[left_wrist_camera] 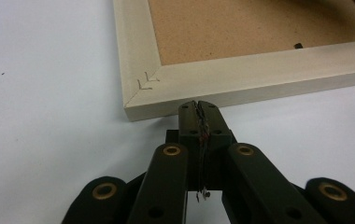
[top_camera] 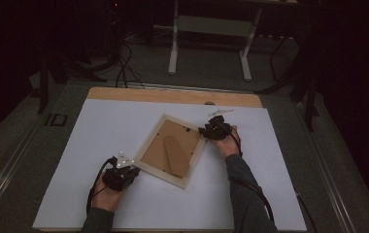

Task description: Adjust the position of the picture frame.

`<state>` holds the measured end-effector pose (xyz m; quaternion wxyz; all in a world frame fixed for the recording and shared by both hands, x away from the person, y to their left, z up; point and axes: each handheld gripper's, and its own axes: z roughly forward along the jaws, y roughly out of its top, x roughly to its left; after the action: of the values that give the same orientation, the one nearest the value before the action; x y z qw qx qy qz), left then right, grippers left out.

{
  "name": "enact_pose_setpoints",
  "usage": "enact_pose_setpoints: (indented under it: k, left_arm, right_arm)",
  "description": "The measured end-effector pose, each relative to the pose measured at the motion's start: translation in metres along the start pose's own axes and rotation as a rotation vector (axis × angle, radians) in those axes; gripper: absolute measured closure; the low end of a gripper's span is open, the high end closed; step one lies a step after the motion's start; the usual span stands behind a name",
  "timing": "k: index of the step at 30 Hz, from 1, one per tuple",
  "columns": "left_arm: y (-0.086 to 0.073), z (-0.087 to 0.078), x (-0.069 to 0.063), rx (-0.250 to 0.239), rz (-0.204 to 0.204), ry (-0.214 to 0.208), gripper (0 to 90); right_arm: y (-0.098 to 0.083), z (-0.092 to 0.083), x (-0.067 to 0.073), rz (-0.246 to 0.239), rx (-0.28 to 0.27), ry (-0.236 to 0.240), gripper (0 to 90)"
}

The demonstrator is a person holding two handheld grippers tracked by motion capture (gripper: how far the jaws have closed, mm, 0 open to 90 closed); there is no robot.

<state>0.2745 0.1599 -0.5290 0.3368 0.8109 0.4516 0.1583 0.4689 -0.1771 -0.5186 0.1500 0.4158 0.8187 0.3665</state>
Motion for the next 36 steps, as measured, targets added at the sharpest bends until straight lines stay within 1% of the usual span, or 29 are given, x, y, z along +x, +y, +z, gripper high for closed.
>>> enact_pose_setpoints:
  k: [3,4,6,12,18,20,26,29,30,31,32,33,34,35,36]
  left_arm:
    - [0.000,0.000,-0.001,0.001,0.004,0.003,90.0]
    - [0.001,0.001,0.000,0.003,0.007,0.005,90.0]
    - [0.001,0.002,0.000,0.007,0.006,0.008,90.0]
    - [0.002,0.006,0.001,0.016,0.006,0.019,90.0]
    - [0.004,0.008,0.003,0.008,-0.007,0.019,90.0]
    - [0.005,0.009,0.004,0.006,-0.008,0.022,90.0]
    - [0.007,0.011,0.007,0.000,-0.018,0.029,90.0]
    - [0.007,0.012,0.006,0.000,-0.017,0.033,90.0]
    - [0.007,0.012,0.006,0.001,-0.016,0.036,90.0]
    - [0.007,0.012,0.006,0.002,-0.015,0.037,90.0]
    - [0.007,0.012,0.006,0.002,-0.015,0.037,90.0]
    - [0.007,0.012,0.006,0.002,-0.015,0.037,90.0]
    - [0.007,0.012,0.006,0.002,-0.016,0.035,90.0]
    - [0.007,0.012,0.006,0.002,-0.016,0.035,90.0]
    - [0.007,0.012,0.006,0.001,-0.016,0.034,90.0]
  right_arm:
    - [0.000,0.000,0.001,-0.013,0.007,-0.005,59.9]
    - [0.000,0.000,0.002,-0.029,0.012,-0.010,60.0]
    - [0.001,0.000,0.002,-0.036,0.017,-0.010,60.1]
    - [0.000,-0.002,0.003,-0.042,0.033,-0.017,60.8]
    - [-0.003,-0.007,0.006,-0.043,0.039,-0.024,62.1]
    - [-0.006,-0.010,0.006,-0.049,0.037,-0.022,62.9]
    - [-0.013,-0.019,0.011,-0.040,0.050,-0.016,65.3]
    - [-0.013,-0.021,0.012,-0.050,0.069,-0.007,65.8]
    - [-0.013,-0.021,0.011,-0.053,0.065,-0.001,66.1]
    - [-0.013,-0.022,0.009,-0.043,0.052,0.011,67.0]
    - [-0.013,-0.022,0.007,-0.029,0.028,0.021,69.7]
    - [-0.013,-0.022,0.007,-0.029,0.028,0.021,69.7]
    - [-0.011,-0.023,0.002,0.002,-0.008,0.031,69.9]
    - [-0.011,-0.023,0.002,0.002,-0.008,0.031,69.9]
    - [-0.010,-0.023,-0.002,0.017,-0.009,0.004,74.6]
